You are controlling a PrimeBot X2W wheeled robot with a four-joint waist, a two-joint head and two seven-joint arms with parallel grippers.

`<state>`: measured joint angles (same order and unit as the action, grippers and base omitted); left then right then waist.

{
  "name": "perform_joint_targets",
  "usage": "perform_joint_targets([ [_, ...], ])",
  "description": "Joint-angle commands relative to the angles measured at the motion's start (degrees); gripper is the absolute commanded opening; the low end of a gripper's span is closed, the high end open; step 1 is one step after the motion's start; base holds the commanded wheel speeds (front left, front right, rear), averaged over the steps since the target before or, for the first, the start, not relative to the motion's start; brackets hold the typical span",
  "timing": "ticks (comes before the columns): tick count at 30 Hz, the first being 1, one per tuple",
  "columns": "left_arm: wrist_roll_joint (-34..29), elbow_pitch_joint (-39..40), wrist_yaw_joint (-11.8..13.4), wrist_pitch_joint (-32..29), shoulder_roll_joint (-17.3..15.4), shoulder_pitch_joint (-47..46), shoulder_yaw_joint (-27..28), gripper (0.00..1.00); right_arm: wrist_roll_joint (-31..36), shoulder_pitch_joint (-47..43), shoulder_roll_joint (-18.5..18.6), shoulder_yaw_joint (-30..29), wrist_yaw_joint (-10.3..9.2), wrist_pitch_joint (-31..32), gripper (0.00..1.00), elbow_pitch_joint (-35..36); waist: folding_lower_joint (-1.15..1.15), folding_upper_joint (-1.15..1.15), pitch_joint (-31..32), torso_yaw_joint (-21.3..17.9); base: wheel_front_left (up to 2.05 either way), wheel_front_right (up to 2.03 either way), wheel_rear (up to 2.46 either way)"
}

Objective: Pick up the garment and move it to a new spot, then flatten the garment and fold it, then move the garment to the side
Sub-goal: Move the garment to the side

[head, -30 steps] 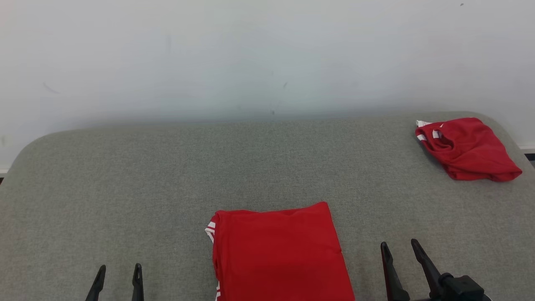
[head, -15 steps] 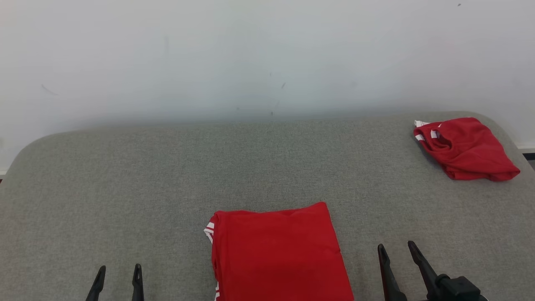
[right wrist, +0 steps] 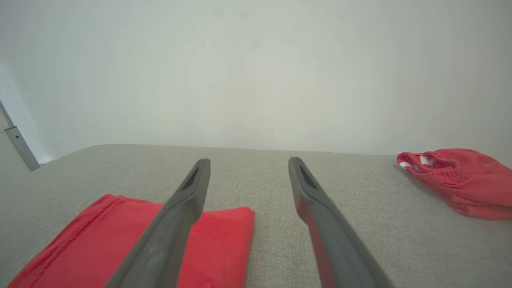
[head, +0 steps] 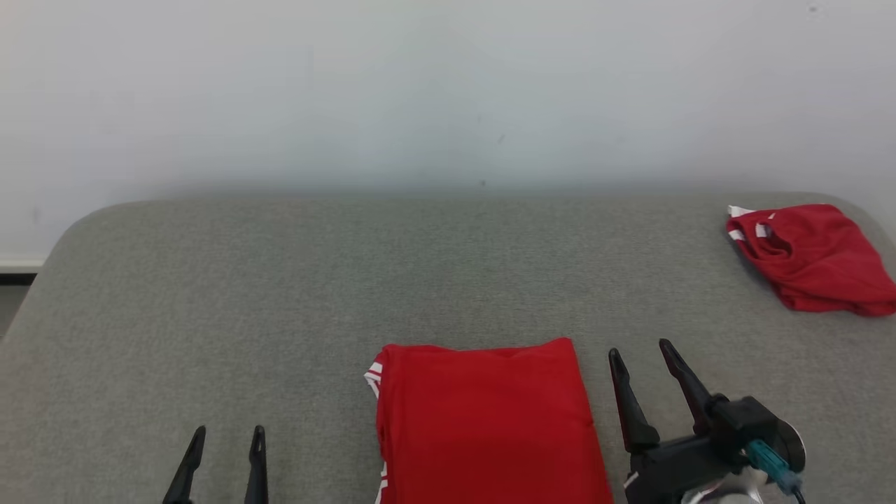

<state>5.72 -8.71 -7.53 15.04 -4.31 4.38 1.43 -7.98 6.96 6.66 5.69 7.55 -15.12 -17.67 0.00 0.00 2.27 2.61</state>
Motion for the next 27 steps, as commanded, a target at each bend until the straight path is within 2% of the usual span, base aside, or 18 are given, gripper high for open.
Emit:
perform_joint_targets([
  [1, 0.2, -0.3, 0.1, 0.2, 0.2, -0.9, -0.5, 1.00, 0.6, 2.0, 0.0, 0.4, -0.17, 0.0, 1.00, -2.0, 0.00, 0.00, -0.8, 2.0, 0.00, 0.00, 0.00],
  [6, 0.6, -1.0, 0.1, 0.2, 0.5, -2.0, -2.0, 1.00, 1.0, 7.7, 0.6, 1.7, -0.17, 1.2, 1.00, -12.4, 0.00, 0.00, -1.7, 4.0, 0.00, 0.00, 0.00],
  [7, 0.6, -1.0, 0.1, 0.2, 0.5, -2.0, -2.0, 1.00, 1.0, 7.7, 0.6, 1.7, -0.17, 1.2, 1.00, -12.4, 0.00, 0.00, -1.7, 4.0, 0.00, 0.00, 0.00],
  [14, 1.3, -0.8, 0.1, 0.2, 0.7, -2.9, -2.5, 1.00, 0.3, 12.5, 0.4, 1.6, -0.16, 2.5, 1.00, -24.1, 0.00, 0.00, -3.9, 5.4, 0.00, 0.00, 0.00],
  [24, 1.6, -1.0, 0.1, 0.2, 0.8, -4.9, -2.1, 1.00, -2.3, 14.8, -1.2, 4.3, -0.16, 3.1, 1.00, -35.1, 0.00, 0.00, -6.4, 4.9, 0.00, 0.00, 0.00],
  [25, 1.6, -1.1, 0.1, 0.2, 0.8, -4.9, -2.1, 1.00, -2.9, 14.7, -1.4, 4.9, -0.16, 3.5, 0.86, -35.9, 0.00, 0.00, -6.4, 4.8, 0.00, 0.00, 0.00],
  [26, 1.7, -1.1, 0.1, 0.2, 0.7, -5.1, -2.0, 1.00, -3.8, 14.9, -1.7, 5.5, -0.16, 3.7, 0.38, -36.5, 0.00, 0.00, -6.6, 4.7, 0.00, 0.00, 0.00],
  [27, 1.8, -1.1, 0.1, 0.2, 0.7, -5.3, -2.0, 1.00, -4.9, 15.1, -2.0, 6.0, -0.16, 3.6, 0.12, -36.9, 0.00, 0.00, -6.6, 4.6, 0.00, 0.00, 0.00],
])
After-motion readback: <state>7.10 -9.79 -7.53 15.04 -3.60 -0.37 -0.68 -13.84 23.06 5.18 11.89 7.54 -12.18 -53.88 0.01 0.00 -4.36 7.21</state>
